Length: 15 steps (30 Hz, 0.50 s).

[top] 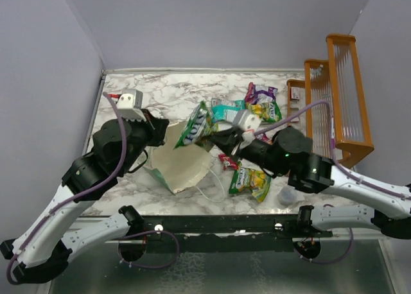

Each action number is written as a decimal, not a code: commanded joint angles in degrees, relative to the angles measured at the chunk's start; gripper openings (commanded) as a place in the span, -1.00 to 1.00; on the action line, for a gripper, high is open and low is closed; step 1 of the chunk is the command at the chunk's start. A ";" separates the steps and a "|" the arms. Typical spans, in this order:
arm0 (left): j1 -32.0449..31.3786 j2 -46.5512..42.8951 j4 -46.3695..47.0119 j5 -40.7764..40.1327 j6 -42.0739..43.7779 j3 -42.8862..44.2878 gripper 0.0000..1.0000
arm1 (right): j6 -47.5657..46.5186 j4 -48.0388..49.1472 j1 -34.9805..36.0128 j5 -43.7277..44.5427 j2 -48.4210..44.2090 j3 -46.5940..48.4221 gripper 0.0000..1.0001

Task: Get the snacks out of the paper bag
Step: Adjust the paper bag at the center of the board, then place the snack at the center of the board.

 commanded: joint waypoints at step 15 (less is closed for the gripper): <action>6.01 25.82 7.56 3.99 5.79 20.88 -1.00 | 8.49 -3.98 0.23 52.58 -10.73 -3.37 -0.97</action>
